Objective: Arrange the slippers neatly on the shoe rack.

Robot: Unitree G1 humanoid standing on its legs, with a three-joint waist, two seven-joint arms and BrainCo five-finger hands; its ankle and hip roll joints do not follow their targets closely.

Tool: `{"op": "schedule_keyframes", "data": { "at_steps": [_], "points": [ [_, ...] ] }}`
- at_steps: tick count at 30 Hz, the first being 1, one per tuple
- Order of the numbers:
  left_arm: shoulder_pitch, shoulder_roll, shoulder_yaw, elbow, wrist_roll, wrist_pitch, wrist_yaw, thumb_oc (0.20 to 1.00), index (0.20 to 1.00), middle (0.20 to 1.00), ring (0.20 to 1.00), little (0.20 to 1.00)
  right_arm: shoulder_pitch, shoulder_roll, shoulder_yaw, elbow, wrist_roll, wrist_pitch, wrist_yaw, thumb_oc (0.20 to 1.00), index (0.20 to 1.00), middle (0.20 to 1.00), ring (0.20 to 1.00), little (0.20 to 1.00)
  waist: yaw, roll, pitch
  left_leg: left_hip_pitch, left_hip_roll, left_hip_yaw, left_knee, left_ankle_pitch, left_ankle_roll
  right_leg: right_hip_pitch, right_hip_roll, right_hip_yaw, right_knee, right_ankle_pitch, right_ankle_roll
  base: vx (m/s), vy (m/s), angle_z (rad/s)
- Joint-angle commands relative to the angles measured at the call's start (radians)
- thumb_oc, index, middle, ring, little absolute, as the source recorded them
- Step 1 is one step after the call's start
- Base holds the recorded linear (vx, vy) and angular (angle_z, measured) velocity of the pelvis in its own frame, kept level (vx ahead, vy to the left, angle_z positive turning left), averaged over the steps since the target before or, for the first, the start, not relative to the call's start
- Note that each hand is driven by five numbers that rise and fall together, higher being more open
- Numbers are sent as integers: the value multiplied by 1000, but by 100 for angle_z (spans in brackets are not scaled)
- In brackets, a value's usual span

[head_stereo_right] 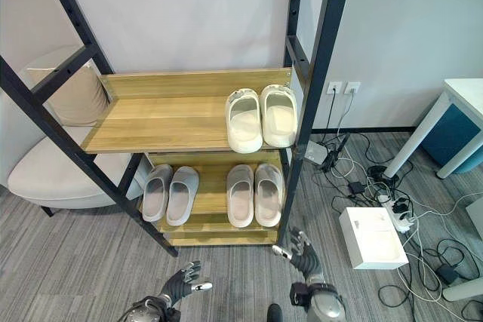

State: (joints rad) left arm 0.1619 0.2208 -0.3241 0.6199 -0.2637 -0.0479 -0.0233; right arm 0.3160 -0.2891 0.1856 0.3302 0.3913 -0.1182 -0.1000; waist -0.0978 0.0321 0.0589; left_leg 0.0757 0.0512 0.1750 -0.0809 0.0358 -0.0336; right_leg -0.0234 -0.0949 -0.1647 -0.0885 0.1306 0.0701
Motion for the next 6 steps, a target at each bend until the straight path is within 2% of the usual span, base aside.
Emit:
{"op": "schedule_keyframes", "data": {
  "at_steps": [1,6],
  "points": [
    [-44,48,11,29,-26,-28,28,1000,1000,1000,1000,1000,-105,-37,-31,-28,-29,-37,12,1000,1000,1000,1000,1000,-1,-20,3,-28,35,-70,-6,-39,-23,62,-51,-15,3,-111,72,1,-9,-9],
    [-41,33,69,87,-31,-29,59,1000,1000,1000,1000,1000,-103,-30,-33,-49,-33,-35,13,1000,1000,1000,1000,1000,3,-22,-2,-25,37,-71,-6,-39,-23,65,-50,-14,3,-114,69,2,-8,0]
  ]
}}
